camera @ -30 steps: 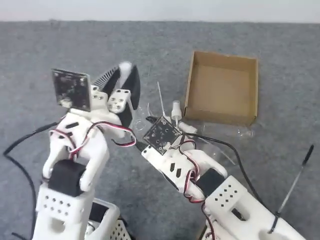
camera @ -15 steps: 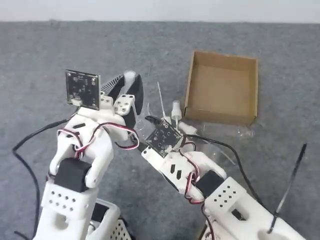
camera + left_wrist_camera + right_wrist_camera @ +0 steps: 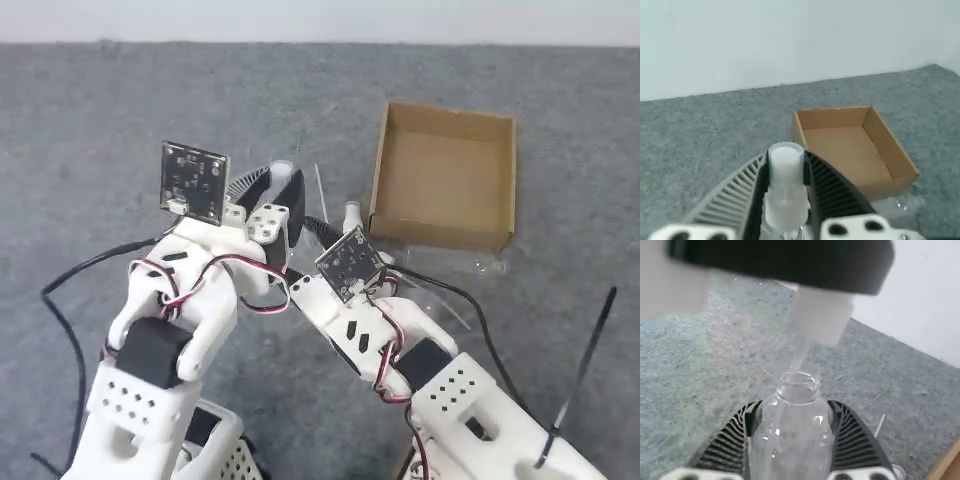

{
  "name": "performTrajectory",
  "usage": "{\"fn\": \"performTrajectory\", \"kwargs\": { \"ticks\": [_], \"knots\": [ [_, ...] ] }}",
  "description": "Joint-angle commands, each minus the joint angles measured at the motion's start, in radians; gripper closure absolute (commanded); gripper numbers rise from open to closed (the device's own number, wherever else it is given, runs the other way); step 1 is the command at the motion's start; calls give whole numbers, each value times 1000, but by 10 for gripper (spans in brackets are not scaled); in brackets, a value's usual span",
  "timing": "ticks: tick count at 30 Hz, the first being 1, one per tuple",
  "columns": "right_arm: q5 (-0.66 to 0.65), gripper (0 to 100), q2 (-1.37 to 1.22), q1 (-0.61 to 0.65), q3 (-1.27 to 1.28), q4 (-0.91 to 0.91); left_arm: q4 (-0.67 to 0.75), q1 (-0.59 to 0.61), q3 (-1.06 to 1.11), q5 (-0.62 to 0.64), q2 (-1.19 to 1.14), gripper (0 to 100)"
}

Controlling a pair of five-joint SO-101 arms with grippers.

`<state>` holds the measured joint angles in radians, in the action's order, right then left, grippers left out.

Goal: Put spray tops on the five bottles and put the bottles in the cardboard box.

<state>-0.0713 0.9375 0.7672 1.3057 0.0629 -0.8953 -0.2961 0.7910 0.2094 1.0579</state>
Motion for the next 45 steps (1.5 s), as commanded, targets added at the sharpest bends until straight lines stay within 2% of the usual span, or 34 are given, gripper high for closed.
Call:
{"fn": "performTrajectory", "kwargs": {
  "ticks": [1, 12, 20, 26, 35, 39, 45],
  "knots": [
    [14, 992, 36, -21, -26, -27, -51, -12, -18, -71, 28, 988],
    [14, 992, 36, -56, -25, -27, -169, -12, -93, -78, 28, 987],
    [14, 992, 36, -58, -25, -25, -170, -5, -99, -133, 26, 986],
    [14, 992, 36, -54, -20, -25, -169, -3, -111, -133, 20, 850],
    [14, 992, 36, -53, -14, -25, -176, 186, -369, -187, 15, 833],
    [14, 992, 36, -53, -14, -25, -176, 198, -298, -189, 17, 833],
    [14, 992, 36, -53, -12, -24, -92, 118, -120, -189, 17, 833]
  ]
}}
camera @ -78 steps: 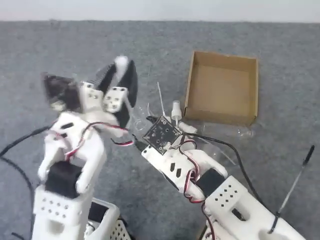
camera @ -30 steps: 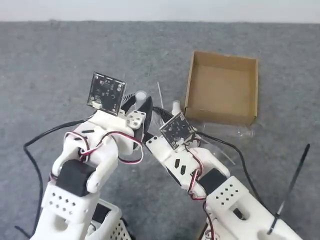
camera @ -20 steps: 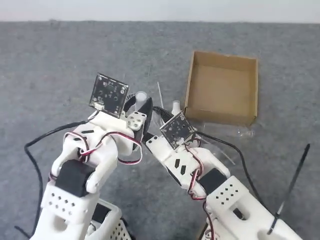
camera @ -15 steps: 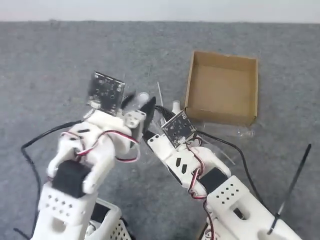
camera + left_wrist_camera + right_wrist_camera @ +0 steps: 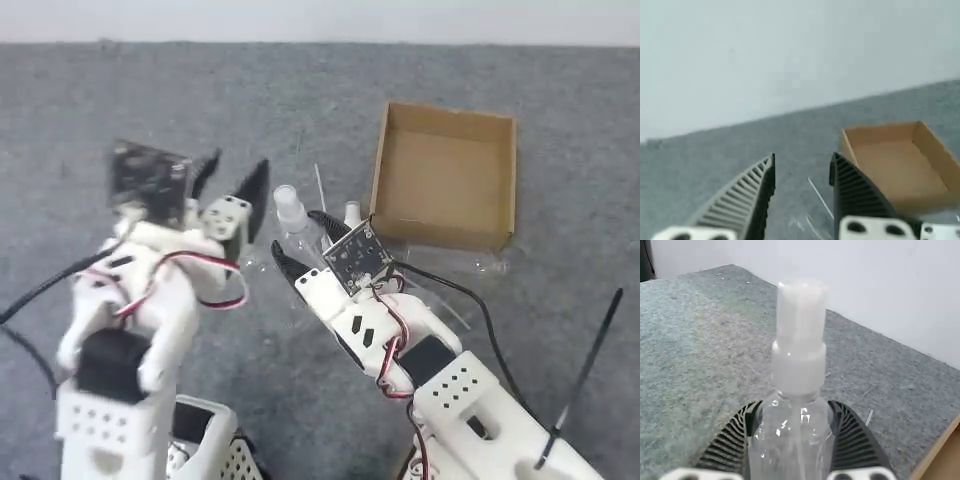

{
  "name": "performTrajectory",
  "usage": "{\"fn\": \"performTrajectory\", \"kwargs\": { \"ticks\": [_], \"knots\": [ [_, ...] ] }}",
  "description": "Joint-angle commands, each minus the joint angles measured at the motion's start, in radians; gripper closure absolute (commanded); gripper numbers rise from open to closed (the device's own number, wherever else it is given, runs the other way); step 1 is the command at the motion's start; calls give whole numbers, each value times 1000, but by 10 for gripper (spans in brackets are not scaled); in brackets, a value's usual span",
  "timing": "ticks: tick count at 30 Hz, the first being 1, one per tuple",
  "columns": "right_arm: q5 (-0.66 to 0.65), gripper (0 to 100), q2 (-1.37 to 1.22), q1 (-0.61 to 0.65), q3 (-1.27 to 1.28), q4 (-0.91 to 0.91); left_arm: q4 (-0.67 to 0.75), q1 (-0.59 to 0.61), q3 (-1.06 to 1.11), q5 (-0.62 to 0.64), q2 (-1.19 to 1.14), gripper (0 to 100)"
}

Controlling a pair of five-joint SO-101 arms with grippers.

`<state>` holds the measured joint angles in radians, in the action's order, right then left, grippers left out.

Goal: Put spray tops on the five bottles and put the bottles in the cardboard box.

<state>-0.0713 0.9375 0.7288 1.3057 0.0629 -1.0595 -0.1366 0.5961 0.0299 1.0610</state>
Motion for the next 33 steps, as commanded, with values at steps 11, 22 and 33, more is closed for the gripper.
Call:
{"fn": "performTrajectory", "kwargs": {
  "ticks": [11, 22, 33],
  "knots": [
    [14, 992, 36, -13, -20, 38, 195, 41, 240, -9, 15, 833],
    [14, 992, 28, -93, -97, 51, 58, 69, 174, -11, 69, 833],
    [18, 992, -21, -173, -493, 300, 114, -11, 559, -46, 408, 829]
  ]
}}
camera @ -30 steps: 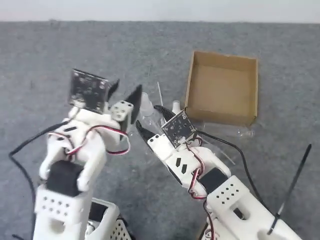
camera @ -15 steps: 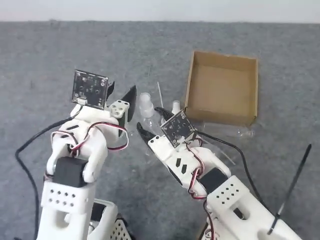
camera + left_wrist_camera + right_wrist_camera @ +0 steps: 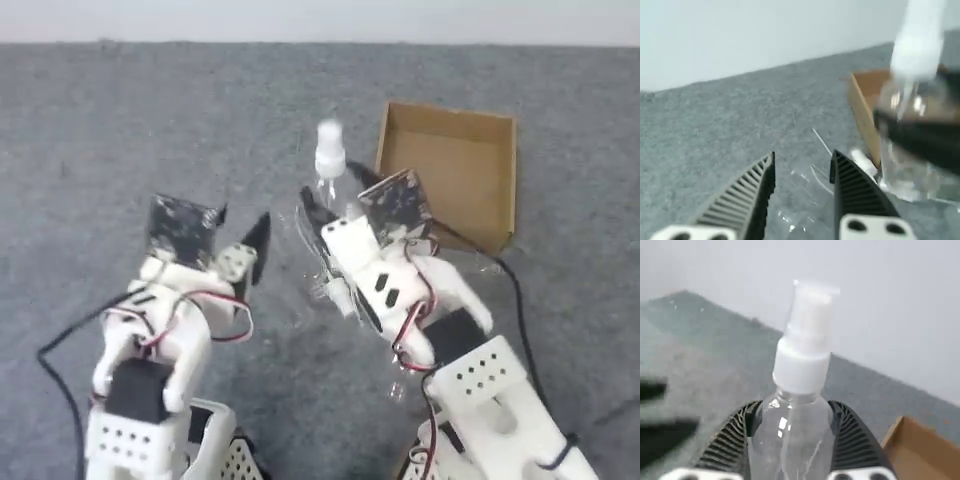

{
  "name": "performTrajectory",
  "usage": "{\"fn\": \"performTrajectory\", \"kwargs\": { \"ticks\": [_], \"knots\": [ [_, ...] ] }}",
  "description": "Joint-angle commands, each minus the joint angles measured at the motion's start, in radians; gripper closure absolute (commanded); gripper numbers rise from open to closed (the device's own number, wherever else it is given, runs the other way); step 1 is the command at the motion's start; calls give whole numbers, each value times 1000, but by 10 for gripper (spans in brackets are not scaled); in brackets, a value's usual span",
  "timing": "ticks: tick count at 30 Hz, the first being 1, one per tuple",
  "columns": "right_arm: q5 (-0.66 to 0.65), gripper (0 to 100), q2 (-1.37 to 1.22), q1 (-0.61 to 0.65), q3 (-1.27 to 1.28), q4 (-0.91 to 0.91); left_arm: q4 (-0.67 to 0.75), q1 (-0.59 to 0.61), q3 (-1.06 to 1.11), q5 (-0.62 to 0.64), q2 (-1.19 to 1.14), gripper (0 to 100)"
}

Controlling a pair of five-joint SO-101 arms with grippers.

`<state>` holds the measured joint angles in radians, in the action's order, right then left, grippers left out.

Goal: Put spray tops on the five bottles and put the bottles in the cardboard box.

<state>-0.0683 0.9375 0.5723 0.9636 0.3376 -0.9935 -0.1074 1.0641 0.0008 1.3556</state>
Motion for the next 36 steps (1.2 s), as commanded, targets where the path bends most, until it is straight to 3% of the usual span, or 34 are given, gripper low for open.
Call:
{"fn": "performTrajectory", "kwargs": {
  "ticks": [1, 5, 9, 16, 27, 36],
  "knots": [
    [15, 992, -48, -16, -180, 31, 44, -55, 110, -20, 140, 829],
    [18, 992, -209, -5, -288, 42, 43, -110, 179, 5, 229, 761],
    [17, 992, -349, 85, -374, 58, 52, -114, 226, 83, 276, 681],
    [11, 992, -410, 189, -572, 317, 152, -52, 303, 81, 279, 677],
    [9, 992, -245, 188, -597, 518, 150, -46, 306, 81, 279, 677],
    [-41, 992, -206, 39, -603, 536, 149, -48, 308, 81, 284, 677]
  ]
}}
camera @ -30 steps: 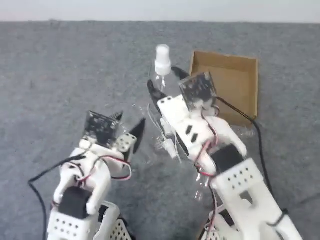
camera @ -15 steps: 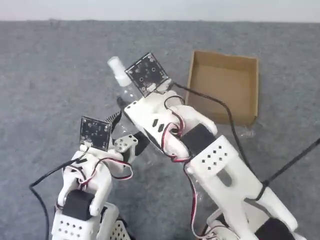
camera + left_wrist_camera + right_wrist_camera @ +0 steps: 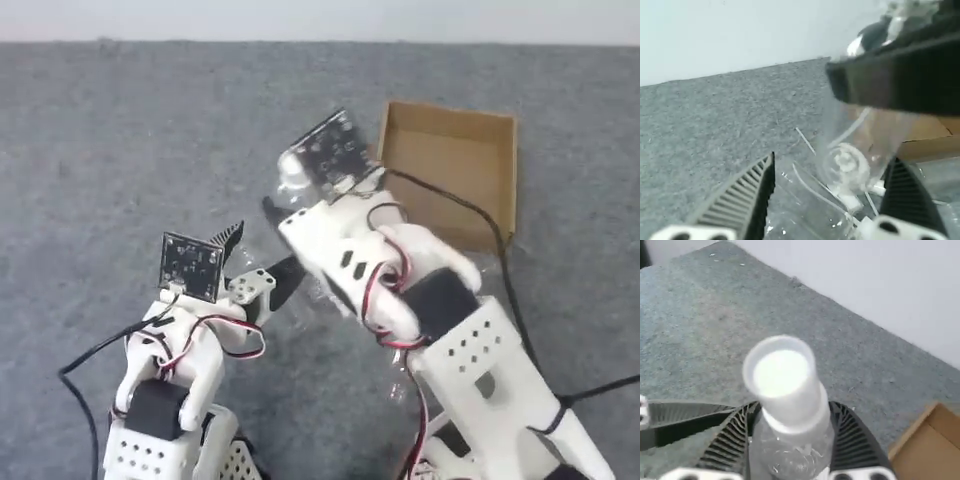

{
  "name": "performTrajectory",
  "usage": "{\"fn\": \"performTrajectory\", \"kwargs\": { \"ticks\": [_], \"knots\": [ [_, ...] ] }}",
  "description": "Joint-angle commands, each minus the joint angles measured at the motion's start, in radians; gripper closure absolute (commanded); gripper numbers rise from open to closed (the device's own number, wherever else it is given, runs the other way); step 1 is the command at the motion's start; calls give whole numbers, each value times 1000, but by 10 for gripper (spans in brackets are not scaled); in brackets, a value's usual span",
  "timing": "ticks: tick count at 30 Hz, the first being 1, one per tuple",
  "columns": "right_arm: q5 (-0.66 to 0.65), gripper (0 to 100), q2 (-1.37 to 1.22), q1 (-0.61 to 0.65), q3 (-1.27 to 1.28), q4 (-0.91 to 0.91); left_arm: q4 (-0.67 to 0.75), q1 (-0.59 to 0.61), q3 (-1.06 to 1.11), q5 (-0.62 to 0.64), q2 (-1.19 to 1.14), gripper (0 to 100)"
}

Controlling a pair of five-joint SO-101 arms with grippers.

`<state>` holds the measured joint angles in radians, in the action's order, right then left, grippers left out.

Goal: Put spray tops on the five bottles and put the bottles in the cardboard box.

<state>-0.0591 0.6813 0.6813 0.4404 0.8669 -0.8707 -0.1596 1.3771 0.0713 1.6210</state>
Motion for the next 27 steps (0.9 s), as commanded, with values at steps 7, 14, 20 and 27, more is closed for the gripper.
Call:
{"fn": "performTrajectory", "kwargs": {
  "ticks": [7, 14, 20, 27],
  "knots": [
    [-123, 992, -44, -285, -169, 2, 26, 5, -4, 11, 18, 678],
    [-117, 992, -315, -435, -396, -10, 32, 14, 15, 11, 21, 782],
    [-117, 992, -550, -490, -466, -163, 29, 15, 16, 9, 21, 904],
    [2, 992, -765, -522, -468, -384, 28, 15, 16, 9, 21, 989]
  ]
}}
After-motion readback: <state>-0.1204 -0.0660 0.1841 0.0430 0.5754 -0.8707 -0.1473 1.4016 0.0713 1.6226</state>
